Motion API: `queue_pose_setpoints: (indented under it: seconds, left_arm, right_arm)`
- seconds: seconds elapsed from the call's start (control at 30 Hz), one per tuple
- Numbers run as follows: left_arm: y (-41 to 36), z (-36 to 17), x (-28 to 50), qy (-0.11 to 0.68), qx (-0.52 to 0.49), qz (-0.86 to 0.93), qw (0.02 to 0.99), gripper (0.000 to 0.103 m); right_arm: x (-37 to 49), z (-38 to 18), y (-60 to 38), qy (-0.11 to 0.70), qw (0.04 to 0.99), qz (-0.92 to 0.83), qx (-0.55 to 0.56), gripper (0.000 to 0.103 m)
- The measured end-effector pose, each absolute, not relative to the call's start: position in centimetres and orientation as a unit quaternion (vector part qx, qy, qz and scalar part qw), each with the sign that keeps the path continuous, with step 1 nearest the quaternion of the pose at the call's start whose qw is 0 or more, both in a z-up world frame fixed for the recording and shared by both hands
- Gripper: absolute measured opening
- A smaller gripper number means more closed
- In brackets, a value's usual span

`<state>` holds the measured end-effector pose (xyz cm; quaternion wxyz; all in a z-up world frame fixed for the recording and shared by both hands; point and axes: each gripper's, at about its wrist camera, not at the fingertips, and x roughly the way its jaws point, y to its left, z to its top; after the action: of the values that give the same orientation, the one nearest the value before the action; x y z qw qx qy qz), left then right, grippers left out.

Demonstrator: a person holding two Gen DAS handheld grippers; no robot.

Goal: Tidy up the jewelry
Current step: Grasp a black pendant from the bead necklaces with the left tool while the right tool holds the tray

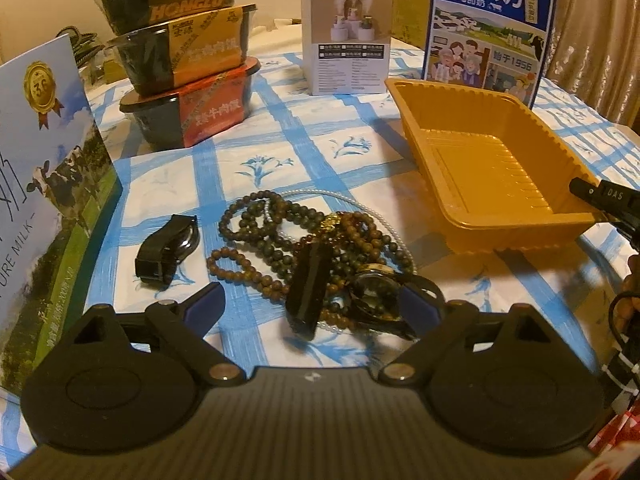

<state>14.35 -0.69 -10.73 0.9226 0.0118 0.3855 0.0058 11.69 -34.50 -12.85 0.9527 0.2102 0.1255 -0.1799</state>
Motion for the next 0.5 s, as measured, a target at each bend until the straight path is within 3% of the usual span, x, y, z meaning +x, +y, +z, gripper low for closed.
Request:
queue_pose_setpoints:
  seconds: [0.4,0.5]
  left_arm:
    - [-2.7,-10.2,12.5,0.368,-0.007,-0.050,0.929,0.088]
    - [-3.7,-10.6,12.9,0.368,0.000,-0.055,0.928,0.079]
  right_arm:
    - [7.2,-11.0,-35.0,0.142,0.957,-0.190,0.168,0.006]
    - [6.6,-11.0,-34.9,0.147,0.956,-0.192,0.168,0.006]
